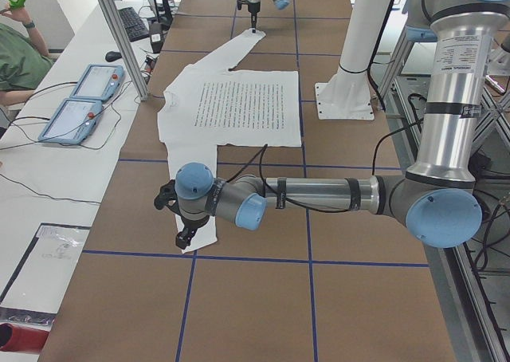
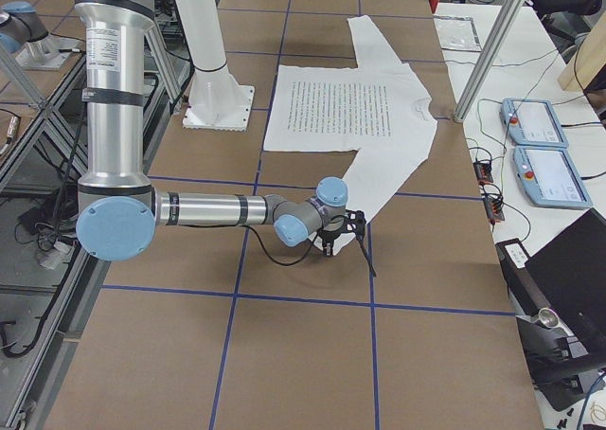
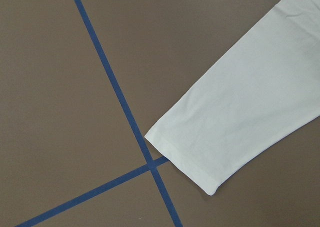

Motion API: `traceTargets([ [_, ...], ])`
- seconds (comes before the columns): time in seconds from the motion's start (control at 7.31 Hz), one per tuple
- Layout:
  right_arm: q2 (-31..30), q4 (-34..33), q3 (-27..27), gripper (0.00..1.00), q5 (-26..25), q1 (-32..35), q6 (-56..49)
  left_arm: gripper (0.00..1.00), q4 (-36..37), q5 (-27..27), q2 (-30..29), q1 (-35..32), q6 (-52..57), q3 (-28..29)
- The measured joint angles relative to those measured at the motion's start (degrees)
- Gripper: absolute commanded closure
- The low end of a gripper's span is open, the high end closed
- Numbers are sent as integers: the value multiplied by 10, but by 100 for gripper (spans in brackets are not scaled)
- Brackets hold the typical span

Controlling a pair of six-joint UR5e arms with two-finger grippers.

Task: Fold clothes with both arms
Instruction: 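Lower the right gripper onto the sleeve cuff nearest it and grasp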

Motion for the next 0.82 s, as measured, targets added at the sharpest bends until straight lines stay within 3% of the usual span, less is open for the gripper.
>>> traceTargets([
  [0.14,0,-1,1,100,0,-3,0,0,0,0,-1,0,-1,0],
  [0.41,8,-35,21,100,4,-7,-1,0,1,1,-2,-1,-2,0],
  [0.82,47,-176,123,100,6,-3,0,0,1,1,-3,-1,-3,0],
])
